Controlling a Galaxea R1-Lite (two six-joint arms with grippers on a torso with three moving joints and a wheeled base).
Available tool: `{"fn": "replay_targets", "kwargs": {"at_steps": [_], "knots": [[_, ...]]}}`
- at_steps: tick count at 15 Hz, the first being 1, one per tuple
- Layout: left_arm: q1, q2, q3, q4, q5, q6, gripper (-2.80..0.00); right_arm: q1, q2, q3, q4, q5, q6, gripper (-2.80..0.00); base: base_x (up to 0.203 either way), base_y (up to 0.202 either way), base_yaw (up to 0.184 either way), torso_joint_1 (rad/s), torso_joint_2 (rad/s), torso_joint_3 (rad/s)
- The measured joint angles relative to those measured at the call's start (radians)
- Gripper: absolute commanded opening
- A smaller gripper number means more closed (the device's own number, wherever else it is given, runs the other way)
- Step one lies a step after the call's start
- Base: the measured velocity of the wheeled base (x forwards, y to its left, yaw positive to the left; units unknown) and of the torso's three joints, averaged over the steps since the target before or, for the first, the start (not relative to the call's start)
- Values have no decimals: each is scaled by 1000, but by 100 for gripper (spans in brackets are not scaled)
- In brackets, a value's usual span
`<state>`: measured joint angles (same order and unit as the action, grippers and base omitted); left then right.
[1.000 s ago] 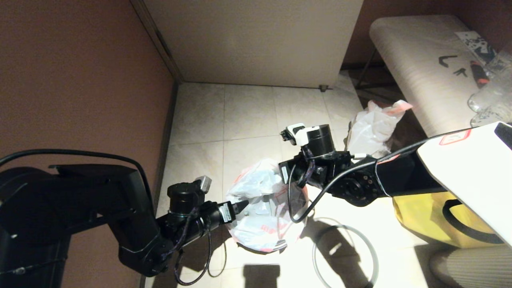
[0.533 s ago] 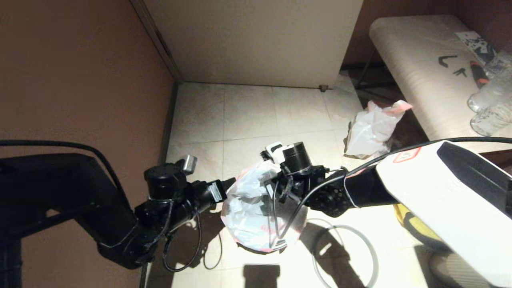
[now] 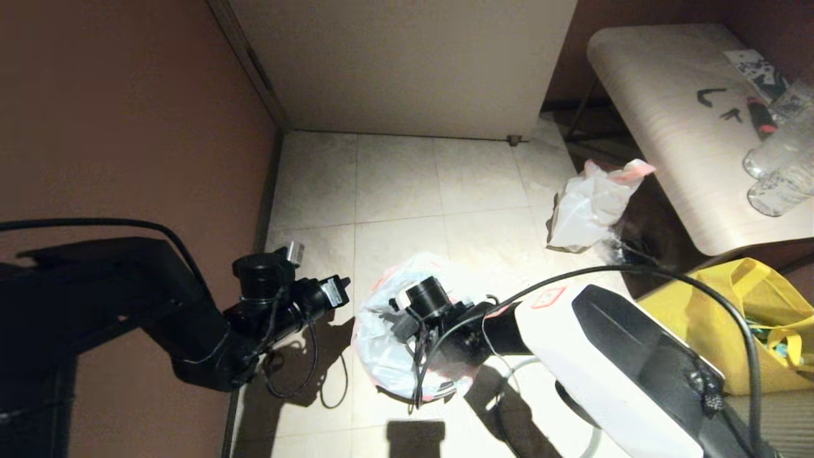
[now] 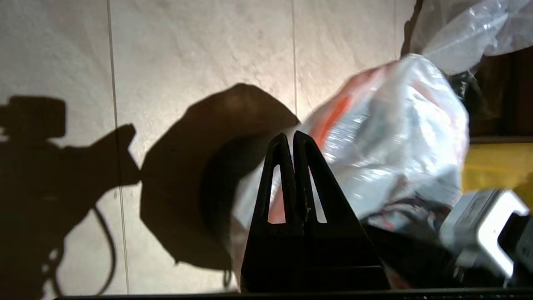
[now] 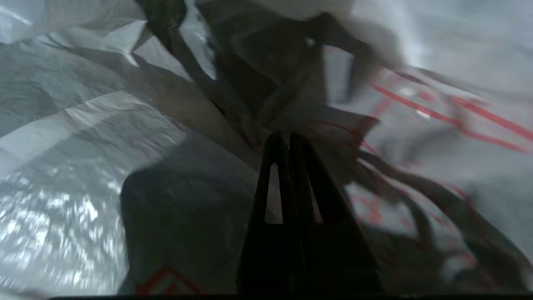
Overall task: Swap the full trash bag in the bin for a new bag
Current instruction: Put the new garbage bag on the trash can
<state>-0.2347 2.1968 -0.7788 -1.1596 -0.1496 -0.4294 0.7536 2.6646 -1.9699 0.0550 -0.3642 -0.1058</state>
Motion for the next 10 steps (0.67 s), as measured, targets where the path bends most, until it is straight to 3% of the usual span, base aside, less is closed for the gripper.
{"fn": "replay_targets", "kwargs": {"at_steps": [4,7,10], "knots": [[21,128,-14,-215,-48,-2,-280,-35,95,-25,-104,165,-140,-280,0,0,0,0,0,0],[23,158,-13,-221,-47,-2,-280,-81,137,-31,-113,187,-251,-280,0,0,0,0,0,0],[23,169,-14,-221,-46,-1,-280,-108,174,-33,-113,192,-296,-280,0,0,0,0,0,0]]}}
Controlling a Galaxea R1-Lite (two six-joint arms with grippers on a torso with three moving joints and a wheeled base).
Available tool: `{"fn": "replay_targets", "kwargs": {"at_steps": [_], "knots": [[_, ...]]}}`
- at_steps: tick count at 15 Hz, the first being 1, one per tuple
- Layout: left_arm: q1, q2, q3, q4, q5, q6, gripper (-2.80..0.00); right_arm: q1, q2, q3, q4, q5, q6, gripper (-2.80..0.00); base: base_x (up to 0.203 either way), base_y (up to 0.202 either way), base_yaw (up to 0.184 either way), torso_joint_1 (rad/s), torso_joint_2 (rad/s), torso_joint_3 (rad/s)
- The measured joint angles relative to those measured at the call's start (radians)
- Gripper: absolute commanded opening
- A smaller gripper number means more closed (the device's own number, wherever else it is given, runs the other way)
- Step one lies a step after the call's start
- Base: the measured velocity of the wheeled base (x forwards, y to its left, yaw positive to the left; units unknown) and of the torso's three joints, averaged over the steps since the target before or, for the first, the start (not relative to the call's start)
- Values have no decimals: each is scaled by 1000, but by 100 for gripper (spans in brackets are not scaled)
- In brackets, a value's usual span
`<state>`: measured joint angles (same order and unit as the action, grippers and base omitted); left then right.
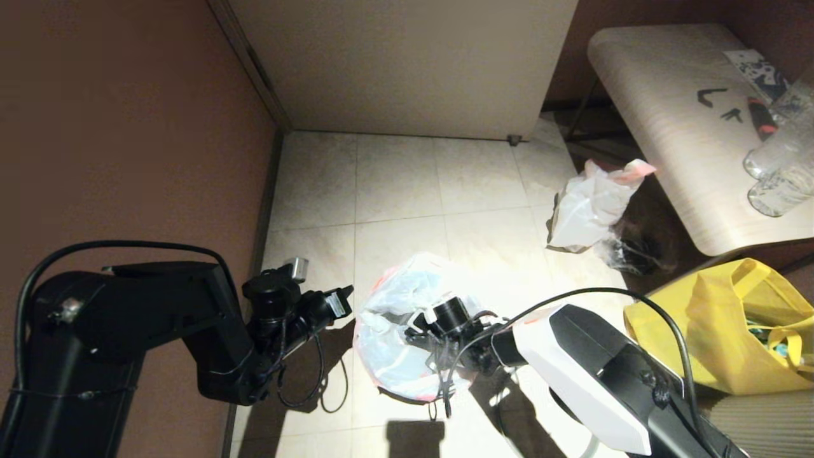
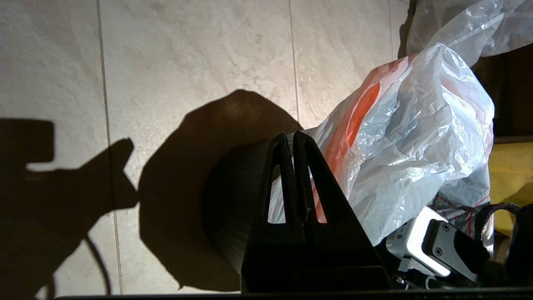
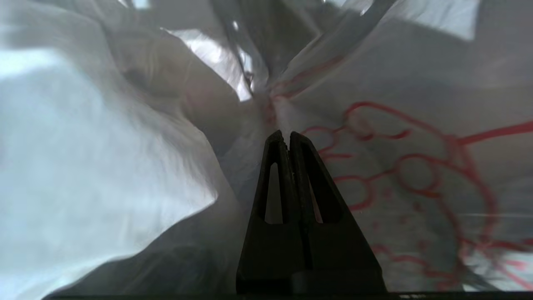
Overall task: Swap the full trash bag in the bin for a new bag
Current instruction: Put the new garbage bag on the trash can, then place the trash can ring on the trash can
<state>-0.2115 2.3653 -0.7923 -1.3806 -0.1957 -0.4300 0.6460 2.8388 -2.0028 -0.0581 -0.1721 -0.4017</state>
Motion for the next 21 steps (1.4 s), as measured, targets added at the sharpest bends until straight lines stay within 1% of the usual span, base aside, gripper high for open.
{"fn": "replay_targets", "kwargs": {"at_steps": [3,5,6,9,11,13,14,15,17,19,21], "knots": [[0,5,-1,-1,2,1,-280,5,1,0,0,0,2,-280,0,0,0,0,0,0],[0,6,-1,-1,2,2,-280,19,-24,4,5,0,30,-280,0,0,0,0,0,0],[0,7,-1,-1,2,3,-280,32,-47,9,11,0,68,-280,0,0,0,0,0,0],[0,12,0,-18,7,5,-280,94,-181,71,75,0,252,-280,0,0,0,0,0,0],[0,23,1,-55,10,8,-280,121,-322,189,120,-1,361,-280,0,0,0,0,0,0],[0,32,1,-64,11,8,-280,130,-480,379,140,-12,432,-280,0,0,0,0,0,0],[0,35,1,-64,15,8,-280,113,-551,475,141,-16,453,-280,0,0,0,0,0,0],[-1,38,1,-66,19,8,-280,73,-620,576,127,-17,467,-280,0,0,0,0,0,0],[-1,44,0,-66,21,9,-280,-66,-718,746,56,-1,475,-280,0,0,0,0,0,0],[-3,48,-1,-66,22,10,-280,-214,-749,855,-57,28,443,-280,0,0,0,0,0,0],[-2,53,-2,-66,24,15,-280,-322,-709,901,-178,57,398,-280,0,0,0,0,0,0]]}}
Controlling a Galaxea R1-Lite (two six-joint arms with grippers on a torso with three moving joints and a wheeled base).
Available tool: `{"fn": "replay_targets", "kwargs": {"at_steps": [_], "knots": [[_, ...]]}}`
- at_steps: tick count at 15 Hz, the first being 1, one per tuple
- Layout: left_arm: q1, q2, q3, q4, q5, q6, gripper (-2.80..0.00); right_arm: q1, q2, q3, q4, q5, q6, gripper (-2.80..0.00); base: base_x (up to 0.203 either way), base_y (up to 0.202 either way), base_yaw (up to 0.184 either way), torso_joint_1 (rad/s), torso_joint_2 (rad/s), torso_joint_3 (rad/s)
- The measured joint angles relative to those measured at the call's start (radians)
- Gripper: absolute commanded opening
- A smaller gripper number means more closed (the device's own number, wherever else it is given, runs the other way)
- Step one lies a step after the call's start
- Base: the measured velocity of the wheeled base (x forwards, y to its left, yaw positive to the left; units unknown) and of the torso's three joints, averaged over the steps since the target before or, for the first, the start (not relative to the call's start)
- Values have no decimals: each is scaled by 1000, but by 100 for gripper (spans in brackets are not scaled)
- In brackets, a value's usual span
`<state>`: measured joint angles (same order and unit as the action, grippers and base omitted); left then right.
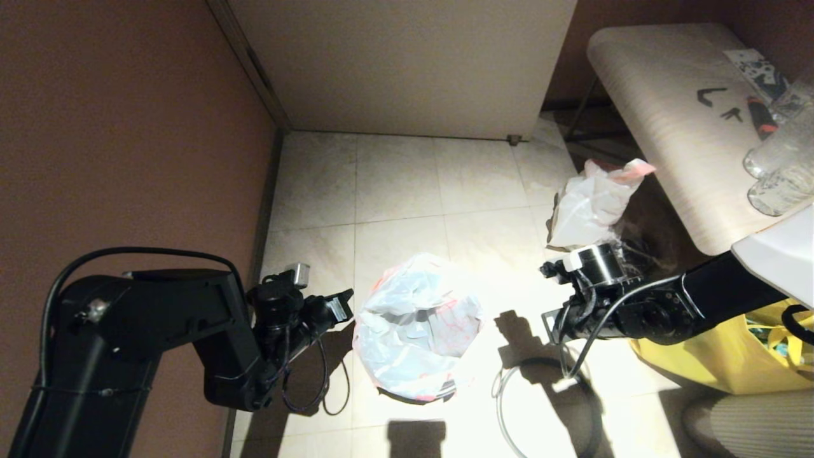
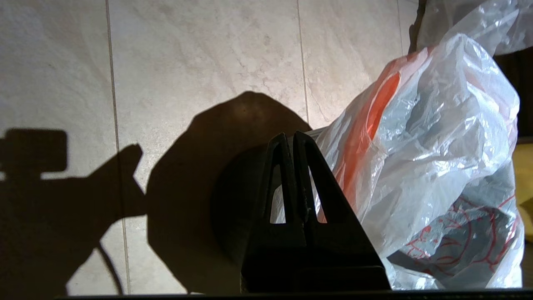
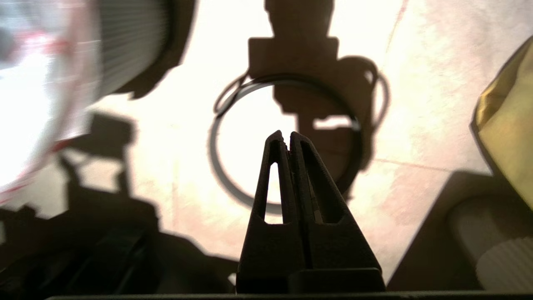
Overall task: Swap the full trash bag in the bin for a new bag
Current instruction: Place the trash can ring on the trash can
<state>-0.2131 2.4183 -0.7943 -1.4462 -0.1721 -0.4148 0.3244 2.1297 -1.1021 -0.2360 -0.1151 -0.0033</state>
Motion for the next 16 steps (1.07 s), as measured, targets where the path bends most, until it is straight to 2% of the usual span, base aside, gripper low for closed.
{"fn": "replay_targets", "kwargs": {"at_steps": [2,7,10,13,14,15,16], "knots": [[0,10,-4,-1,8,31,-280,-85,88,5,-101,31,-66,-280,0,0,0,0,0,0],[-1,29,-13,0,26,37,-280,-230,410,-101,-326,100,-249,-280,0,0,0,0,0,0],[-1,36,-16,0,28,39,-280,-293,574,-220,-349,113,-311,-280,0,0,0,0,0,0],[-1,40,-18,0,28,49,-280,-305,699,-301,-341,114,-355,-280,0,0,0,0,0,0],[0,42,-20,0,29,53,-280,-302,729,-325,-339,114,-368,-206,0,0,0,0,0,0],[-1,44,-23,0,30,55,-280,-300,755,-341,-331,112,-380,0,0,0,0,0,0,0],[0,45,-24,0,30,55,-280,-301,774,-353,-318,111,-392,0,0,0,0,0,0,0]]}}
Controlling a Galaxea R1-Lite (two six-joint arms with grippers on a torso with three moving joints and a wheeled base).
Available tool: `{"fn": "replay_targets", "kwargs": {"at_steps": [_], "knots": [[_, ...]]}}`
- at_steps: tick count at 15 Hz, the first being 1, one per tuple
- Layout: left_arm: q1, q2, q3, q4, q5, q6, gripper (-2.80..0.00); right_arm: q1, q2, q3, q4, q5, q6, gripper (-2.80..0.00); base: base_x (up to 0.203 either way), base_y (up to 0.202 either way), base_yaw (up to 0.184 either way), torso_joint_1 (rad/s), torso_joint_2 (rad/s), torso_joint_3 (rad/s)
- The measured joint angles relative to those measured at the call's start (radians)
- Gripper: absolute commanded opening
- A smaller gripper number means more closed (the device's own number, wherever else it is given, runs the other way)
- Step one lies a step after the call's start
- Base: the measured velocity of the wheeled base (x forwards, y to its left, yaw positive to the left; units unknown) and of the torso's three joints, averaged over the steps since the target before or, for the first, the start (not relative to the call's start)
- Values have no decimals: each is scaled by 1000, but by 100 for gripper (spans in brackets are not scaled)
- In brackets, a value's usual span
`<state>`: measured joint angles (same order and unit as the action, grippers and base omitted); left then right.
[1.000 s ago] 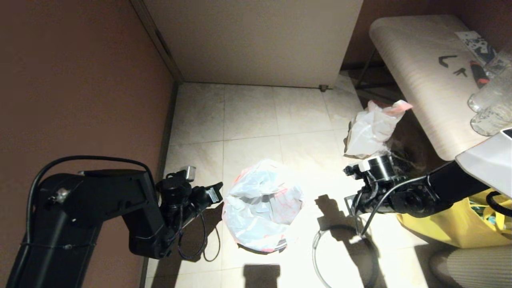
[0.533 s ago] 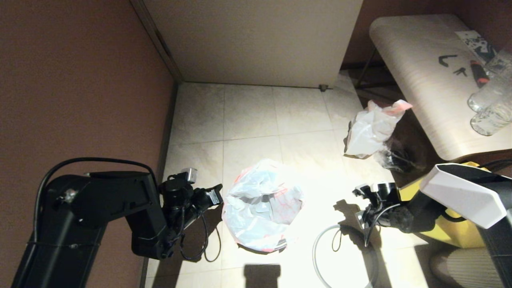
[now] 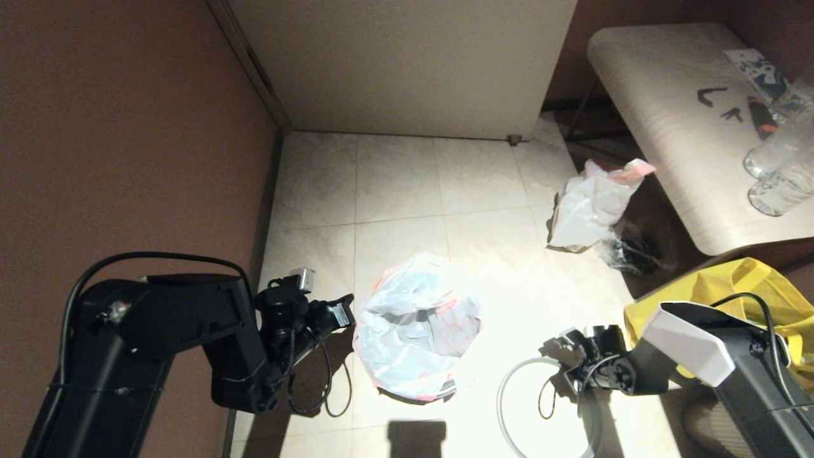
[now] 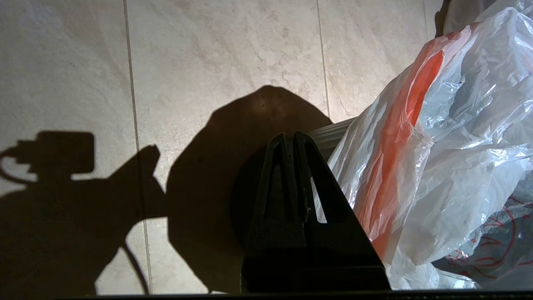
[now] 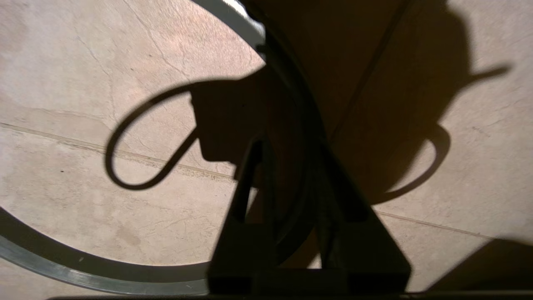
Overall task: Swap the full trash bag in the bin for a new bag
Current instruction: Place the trash can ring on the trash can
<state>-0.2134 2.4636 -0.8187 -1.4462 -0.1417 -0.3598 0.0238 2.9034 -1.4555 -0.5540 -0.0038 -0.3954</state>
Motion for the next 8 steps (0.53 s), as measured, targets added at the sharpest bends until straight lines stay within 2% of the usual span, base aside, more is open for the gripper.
{"fn": "replay_targets", "kwargs": {"at_steps": [8], "knots": [[-1,1,-2,0,0,0,-280,-19,100,-129,-8,-22,-19,0,0,0,0,0,0,0]]}}
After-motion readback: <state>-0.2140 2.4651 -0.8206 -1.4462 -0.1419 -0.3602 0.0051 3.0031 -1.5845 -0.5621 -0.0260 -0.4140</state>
